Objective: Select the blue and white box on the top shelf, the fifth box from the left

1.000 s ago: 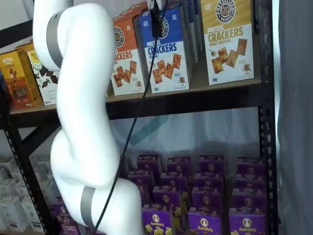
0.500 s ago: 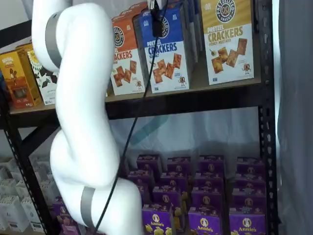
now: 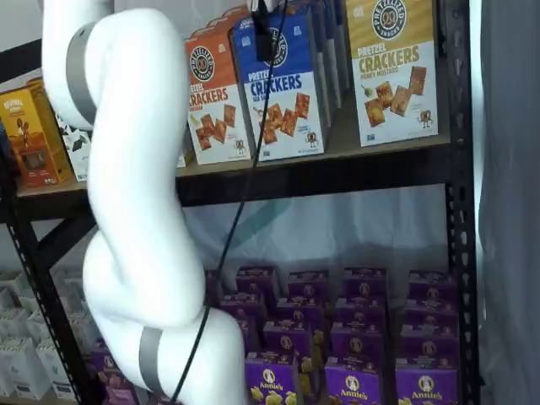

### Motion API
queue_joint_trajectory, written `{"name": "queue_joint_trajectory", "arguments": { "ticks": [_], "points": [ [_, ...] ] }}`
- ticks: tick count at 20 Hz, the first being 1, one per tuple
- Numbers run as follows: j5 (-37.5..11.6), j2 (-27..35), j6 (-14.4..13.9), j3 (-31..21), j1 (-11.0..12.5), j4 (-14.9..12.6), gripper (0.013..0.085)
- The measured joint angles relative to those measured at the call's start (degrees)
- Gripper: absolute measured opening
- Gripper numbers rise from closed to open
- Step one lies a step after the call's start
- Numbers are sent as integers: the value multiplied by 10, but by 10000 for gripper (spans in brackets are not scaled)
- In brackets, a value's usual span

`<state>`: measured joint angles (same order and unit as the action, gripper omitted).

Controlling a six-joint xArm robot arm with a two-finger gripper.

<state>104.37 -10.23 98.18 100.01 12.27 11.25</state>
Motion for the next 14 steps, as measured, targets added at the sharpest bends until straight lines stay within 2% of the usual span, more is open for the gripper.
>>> {"name": "queue_joint_trajectory", "arguments": {
  "ticks": [6, 14],
  "points": [
    [18, -35, 4, -18, 8, 2, 570],
    [65, -74, 9, -37, 10, -13, 570]
  ]
}}
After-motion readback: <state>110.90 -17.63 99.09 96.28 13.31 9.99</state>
